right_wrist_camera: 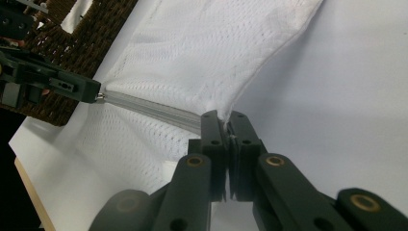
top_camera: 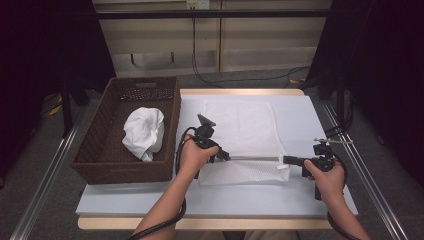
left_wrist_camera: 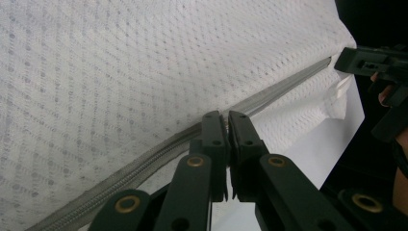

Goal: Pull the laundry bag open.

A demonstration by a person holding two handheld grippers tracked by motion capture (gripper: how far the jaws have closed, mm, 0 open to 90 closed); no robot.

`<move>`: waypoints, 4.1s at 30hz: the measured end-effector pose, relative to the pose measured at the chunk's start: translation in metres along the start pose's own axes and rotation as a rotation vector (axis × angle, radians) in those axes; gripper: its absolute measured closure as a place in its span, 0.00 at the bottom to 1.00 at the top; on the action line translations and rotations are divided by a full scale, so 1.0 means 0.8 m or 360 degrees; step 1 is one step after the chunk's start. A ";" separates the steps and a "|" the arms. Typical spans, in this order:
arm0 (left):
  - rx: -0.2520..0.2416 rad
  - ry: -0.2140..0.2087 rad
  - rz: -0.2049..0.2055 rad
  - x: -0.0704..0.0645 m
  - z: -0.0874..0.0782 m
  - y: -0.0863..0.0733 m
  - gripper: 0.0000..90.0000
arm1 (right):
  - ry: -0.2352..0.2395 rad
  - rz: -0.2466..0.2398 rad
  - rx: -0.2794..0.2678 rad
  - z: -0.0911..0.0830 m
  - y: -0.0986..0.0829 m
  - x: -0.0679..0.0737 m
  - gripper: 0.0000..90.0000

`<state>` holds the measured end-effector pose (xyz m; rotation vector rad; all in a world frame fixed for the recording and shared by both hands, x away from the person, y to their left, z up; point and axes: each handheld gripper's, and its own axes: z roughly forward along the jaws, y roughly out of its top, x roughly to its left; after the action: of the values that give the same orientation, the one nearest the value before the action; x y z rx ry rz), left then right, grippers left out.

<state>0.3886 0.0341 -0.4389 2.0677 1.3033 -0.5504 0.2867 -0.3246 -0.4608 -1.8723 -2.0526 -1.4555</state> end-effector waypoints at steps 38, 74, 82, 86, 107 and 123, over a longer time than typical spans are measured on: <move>-0.0008 -0.0022 -0.0031 0.006 -0.003 -0.002 0.97 | -0.0060 -0.0005 -0.0003 0.001 0.000 -0.002 0.96; -0.0027 0.0026 -0.0061 0.018 -0.020 -0.008 0.97 | -0.0066 -0.0015 -0.0002 0.000 0.000 -0.002 0.96; -0.0033 0.0060 -0.0067 0.019 -0.022 -0.008 0.97 | -0.0100 -0.0023 0.0009 0.001 -0.001 -0.003 0.96; -0.0034 0.0063 -0.0069 0.023 -0.028 -0.010 0.97 | -0.0089 -0.0009 -0.0001 -0.003 -0.001 -0.006 0.96; -0.0031 0.0103 -0.0059 0.015 -0.040 -0.005 0.97 | -0.0100 -0.0015 -0.0017 -0.005 0.001 -0.005 0.96; -0.0019 0.0080 -0.0091 0.018 -0.054 -0.005 0.97 | -0.0116 -0.0009 -0.0018 -0.006 0.000 -0.008 0.96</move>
<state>0.3920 0.0742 -0.4182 2.0518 1.3953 -0.5175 0.2863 -0.3325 -0.4617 -1.9541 -2.0867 -1.4239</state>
